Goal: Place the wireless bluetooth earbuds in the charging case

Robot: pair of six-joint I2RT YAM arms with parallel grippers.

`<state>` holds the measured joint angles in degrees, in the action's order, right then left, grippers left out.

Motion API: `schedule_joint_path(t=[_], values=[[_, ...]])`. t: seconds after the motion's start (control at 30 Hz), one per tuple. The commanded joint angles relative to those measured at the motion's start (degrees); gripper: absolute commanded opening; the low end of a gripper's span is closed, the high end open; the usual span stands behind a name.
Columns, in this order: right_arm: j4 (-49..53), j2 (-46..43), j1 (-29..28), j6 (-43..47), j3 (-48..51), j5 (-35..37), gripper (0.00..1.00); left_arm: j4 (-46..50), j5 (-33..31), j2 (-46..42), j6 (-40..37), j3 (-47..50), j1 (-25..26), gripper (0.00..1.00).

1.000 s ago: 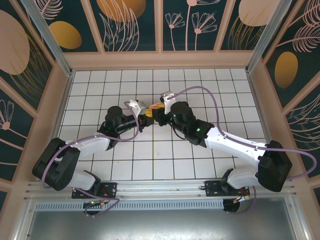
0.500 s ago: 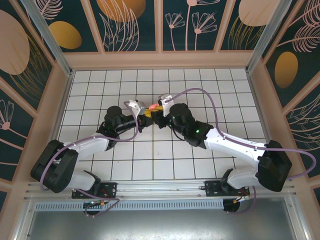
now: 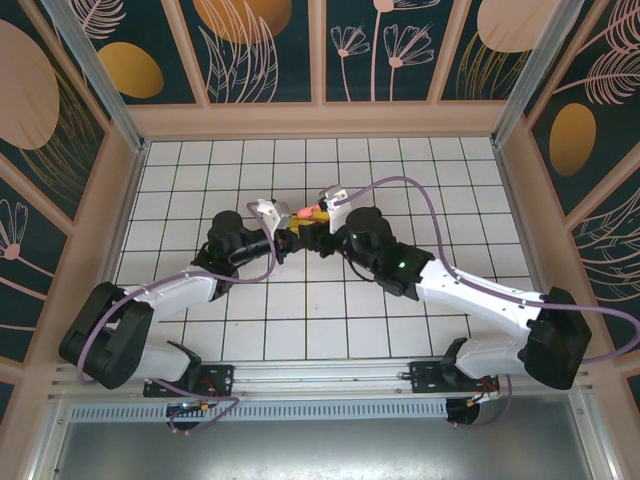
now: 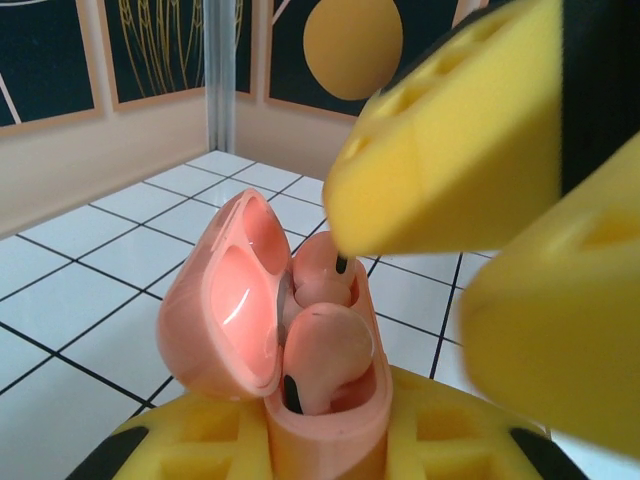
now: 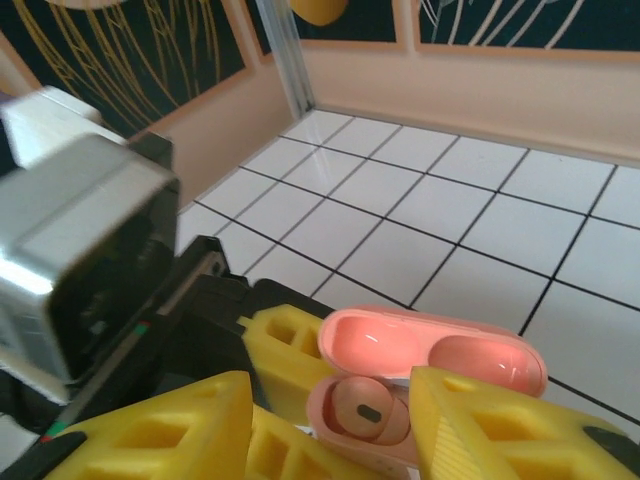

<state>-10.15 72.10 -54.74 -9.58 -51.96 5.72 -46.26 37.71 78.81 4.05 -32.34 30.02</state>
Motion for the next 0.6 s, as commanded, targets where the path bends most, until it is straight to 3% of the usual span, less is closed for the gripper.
schedule_joint_path(t=[0.0,0.33,0.57], values=[[-2.3,-3.4,1.1,-1.7,0.6,-4.2,0.46,-0.8,2.1,-1.3,-1.6,-1.4,0.3,0.21],[-3.0,-4.7,6.1,-6.8,1.4,-12.4,0.47,-0.7,2.8,-1.4,-2.1,-1.3,0.3,0.20],[-2.0,-2.9,6.6,-7.7,1.2,-13.1,0.43,0.3,2.3,-1.6,-2.4,-1.5,0.3,0.20]])
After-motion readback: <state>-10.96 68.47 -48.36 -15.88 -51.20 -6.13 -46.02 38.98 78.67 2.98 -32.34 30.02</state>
